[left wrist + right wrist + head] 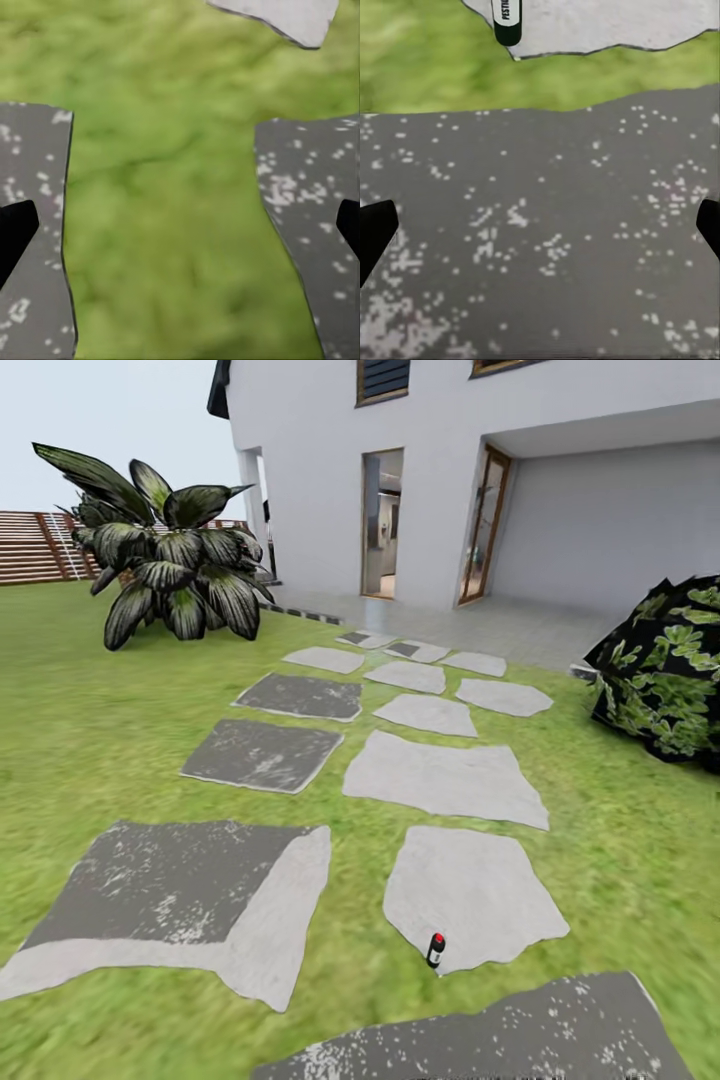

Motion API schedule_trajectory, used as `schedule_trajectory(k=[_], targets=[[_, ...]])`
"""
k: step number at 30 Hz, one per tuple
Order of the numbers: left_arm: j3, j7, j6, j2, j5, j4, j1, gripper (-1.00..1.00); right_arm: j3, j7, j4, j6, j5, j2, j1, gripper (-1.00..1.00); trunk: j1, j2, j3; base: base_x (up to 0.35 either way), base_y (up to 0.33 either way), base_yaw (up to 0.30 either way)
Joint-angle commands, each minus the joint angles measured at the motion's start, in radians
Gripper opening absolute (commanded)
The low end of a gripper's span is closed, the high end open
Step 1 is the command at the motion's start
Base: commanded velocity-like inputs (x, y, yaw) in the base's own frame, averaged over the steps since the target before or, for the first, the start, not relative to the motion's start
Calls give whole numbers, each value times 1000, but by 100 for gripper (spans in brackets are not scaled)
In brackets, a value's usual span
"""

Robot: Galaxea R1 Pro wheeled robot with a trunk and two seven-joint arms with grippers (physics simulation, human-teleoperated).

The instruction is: In the garden, pick up the pesticide atomizer on the floor and spray pesticide onto both trees until each tree trunk is fully covered.

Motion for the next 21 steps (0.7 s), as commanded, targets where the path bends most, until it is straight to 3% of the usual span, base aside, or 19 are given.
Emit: schedule_trajectory(k=[1,9,21], targets=[[-3,0,-3,0,7,1,0,100,0,0,1,-3,3,0,-1,100,0,0,-1,7,291,-272],[-2,1,-3,0,7,1,0,100,0,0,1,-3,3,0,-1,100,0,0,-1,1,201,-272],[-3,0,-3,0,7,1,0,100,0,0,1,-3,3,0,-1,100,0,0,-1,0,15,-272]])
